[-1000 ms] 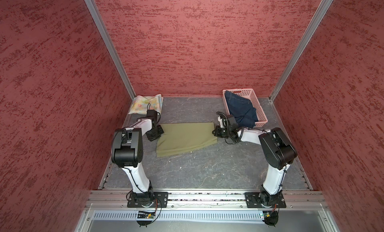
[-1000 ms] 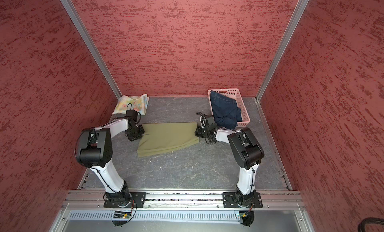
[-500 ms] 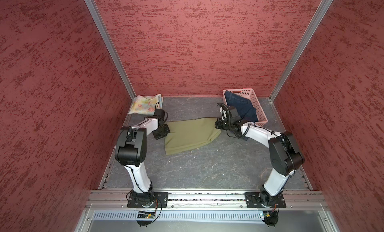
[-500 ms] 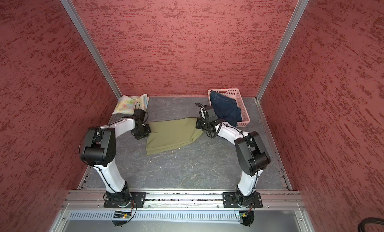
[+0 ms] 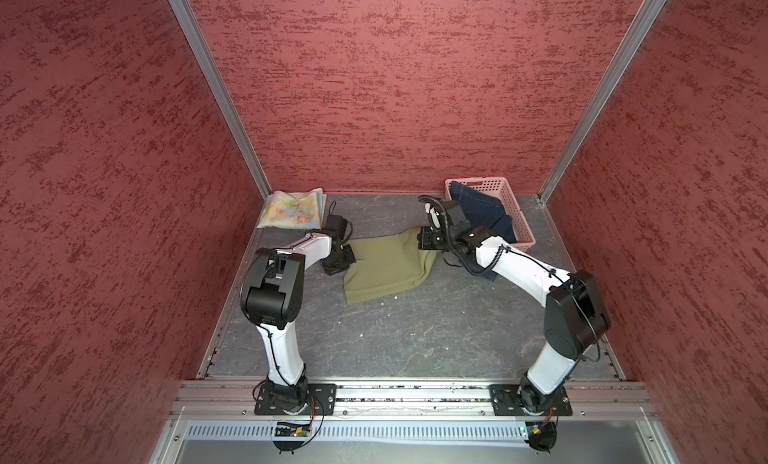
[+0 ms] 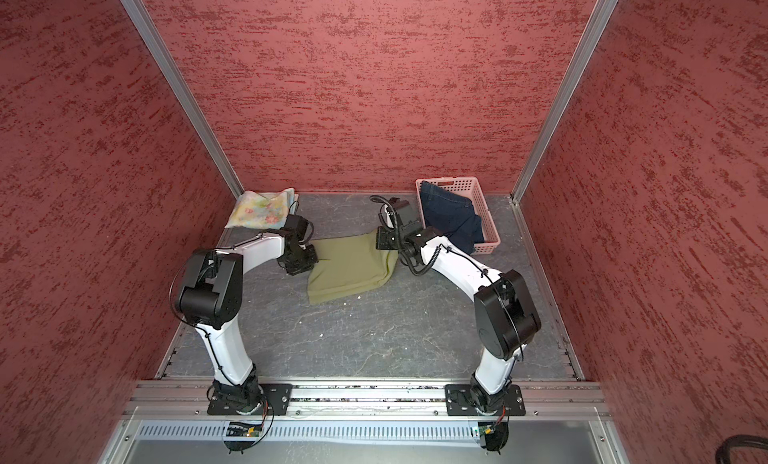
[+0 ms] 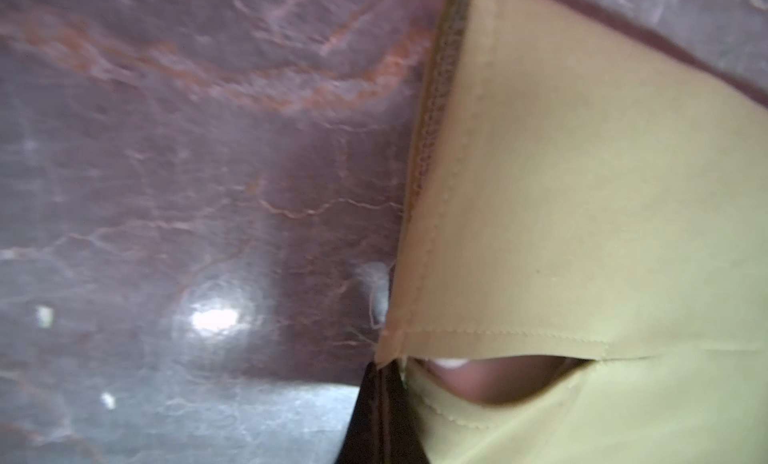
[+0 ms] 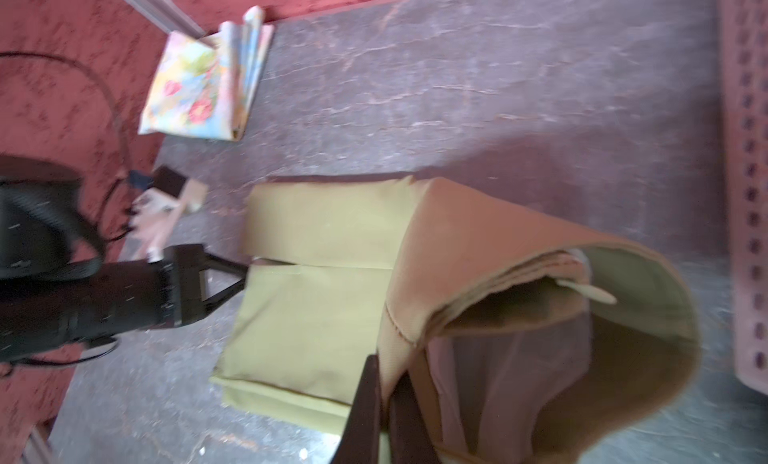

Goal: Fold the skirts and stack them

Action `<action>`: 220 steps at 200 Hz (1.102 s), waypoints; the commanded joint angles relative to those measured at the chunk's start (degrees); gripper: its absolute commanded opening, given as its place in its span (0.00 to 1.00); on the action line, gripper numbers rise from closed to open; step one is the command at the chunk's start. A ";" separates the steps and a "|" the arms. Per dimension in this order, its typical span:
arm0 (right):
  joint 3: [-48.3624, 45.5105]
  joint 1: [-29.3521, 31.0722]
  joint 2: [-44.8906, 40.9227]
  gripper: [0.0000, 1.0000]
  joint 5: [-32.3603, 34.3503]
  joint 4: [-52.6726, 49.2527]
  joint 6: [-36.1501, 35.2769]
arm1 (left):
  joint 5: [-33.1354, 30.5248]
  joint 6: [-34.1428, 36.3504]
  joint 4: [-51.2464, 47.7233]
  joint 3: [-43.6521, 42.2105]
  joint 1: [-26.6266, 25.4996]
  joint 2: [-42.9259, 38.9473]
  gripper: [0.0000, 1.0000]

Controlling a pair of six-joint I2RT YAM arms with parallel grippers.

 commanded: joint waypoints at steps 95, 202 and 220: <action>17.41 11.40 14.50 0.00 2.47 -6.31 0.91 | 5.80 -1.83 4.56 -4.99 -0.86 2.11 0.00; 22.93 12.07 22.61 0.00 -0.40 -6.62 2.12 | 4.80 -2.36 3.96 -9.43 4.05 -5.65 0.00; 22.89 12.03 23.14 0.00 -0.27 -6.80 2.08 | 5.02 -2.52 4.09 -10.38 4.82 -6.82 0.00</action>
